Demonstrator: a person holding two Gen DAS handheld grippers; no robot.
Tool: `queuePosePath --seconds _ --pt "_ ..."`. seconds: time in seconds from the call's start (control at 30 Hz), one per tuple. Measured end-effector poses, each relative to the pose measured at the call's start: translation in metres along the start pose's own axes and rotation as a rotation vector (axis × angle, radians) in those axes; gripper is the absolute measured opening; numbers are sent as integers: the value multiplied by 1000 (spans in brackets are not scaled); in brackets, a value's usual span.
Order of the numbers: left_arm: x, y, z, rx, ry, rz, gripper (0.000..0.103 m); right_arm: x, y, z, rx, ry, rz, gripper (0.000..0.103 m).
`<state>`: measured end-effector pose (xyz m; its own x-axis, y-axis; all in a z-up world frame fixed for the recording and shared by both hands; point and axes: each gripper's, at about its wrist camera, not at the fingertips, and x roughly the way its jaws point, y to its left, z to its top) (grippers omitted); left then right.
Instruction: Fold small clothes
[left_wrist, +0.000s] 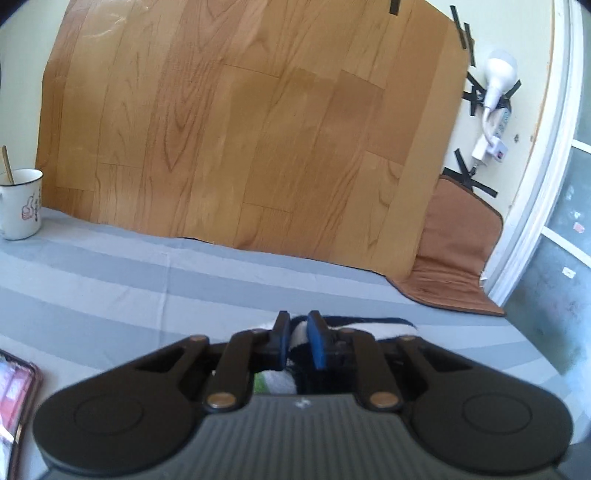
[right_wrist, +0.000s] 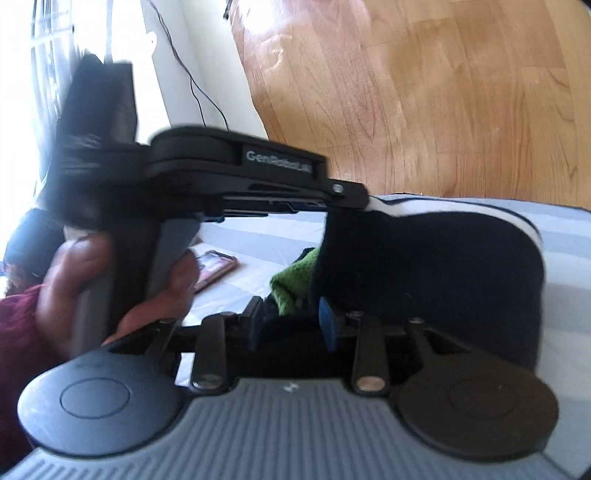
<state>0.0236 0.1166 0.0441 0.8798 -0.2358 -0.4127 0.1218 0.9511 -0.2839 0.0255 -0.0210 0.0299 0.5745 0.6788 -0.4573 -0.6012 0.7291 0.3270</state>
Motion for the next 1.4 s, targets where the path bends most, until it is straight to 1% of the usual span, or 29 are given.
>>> queuePosePath --seconds 0.07,0.13,0.17,0.2,0.23,0.27,0.33,0.43,0.47,0.53,0.57,0.6,0.63,0.7,0.73,0.8,0.83,0.9,0.93,1.0,1.03,1.1,1.13,1.17,1.2,1.23,1.27,1.33,1.4 --pt "4 1 -1 18 -2 11 12 -16 -4 3 6 -51 -12 37" --pt "10 4 -2 25 -7 37 12 -22 -12 5 43 -53 -20 32" --pt "14 7 -2 21 -7 63 8 -18 -15 4 57 -24 -8 29" --pt "18 11 -1 11 1 79 7 -9 -15 2 62 23 0 22" --pt "23 16 -1 -12 10 95 6 5 -10 -3 50 77 -1 20" --pt "28 23 -3 -43 29 104 5 21 -2 -11 3 137 -29 20" --pt "33 33 -7 -96 63 113 5 33 11 -17 -75 116 -61 22" --pt "20 39 -9 -139 54 103 6 33 2 -10 -7 129 -41 21" --pt "11 39 -8 -146 33 106 11 28 -1 -9 13 127 -28 21" --pt "-8 39 -6 -160 -6 98 46 12 -7 -6 47 104 3 24" --pt "-17 37 -6 -162 -21 105 85 1 -9 -4 63 77 23 26" --pt "-23 35 -7 -159 -36 104 102 -12 -16 -3 81 38 36 35" --pt "-30 32 -8 -147 -45 84 103 -24 -22 -2 101 -4 31 51" --pt "-28 26 -10 -124 8 25 103 -49 -41 0 158 -81 -27 70" --pt "-24 23 -12 -119 42 9 103 -56 -51 -1 188 -99 -50 76" --pt "-11 19 -18 -107 110 -1 103 -65 -74 -7 280 -92 -96 79" --pt "-3 17 -21 -98 143 11 103 -66 -83 -11 331 -79 -109 80" --pt "13 21 -27 -111 203 37 103 -66 -101 -20 417 -57 -84 82" --pt "19 25 -31 -135 233 28 103 -65 -106 -23 446 -47 -71 83" --pt "31 41 -37 -226 294 -28 103 -60 -114 -28 482 -20 -50 84" --pt "29 46 -38 -246 270 -55 103 -56 -114 -29 486 -4 -43 84" --pt "30 53 -39 -278 265 -95 99 -44 -118 -28 487 28 -24 84" --pt "31 55 -40 -292 260 -118 91 -39 -117 -27 482 39 -13 83" --pt "34 56 -42 -310 272 -158 77 -32 -115 -26 452 37 -9 83" --pt "35 55 -43 -320 264 -161 72 -23 -112 -24 425 48 -9 80" --pt "37 54 -42 -318 262 -160 70 -18 -107 -19 404 54 -27 71" --pt "41 52 -40 -319 262 -148 67 -14 -104 -15 379 57 -46 66" --pt "46 47 -32 -328 260 -141 64 -15 -104 -8 328 23 -53 53" --pt "56 36 -16 -309 239 -165 58 -23 -107 1 263 -24 -97 51"
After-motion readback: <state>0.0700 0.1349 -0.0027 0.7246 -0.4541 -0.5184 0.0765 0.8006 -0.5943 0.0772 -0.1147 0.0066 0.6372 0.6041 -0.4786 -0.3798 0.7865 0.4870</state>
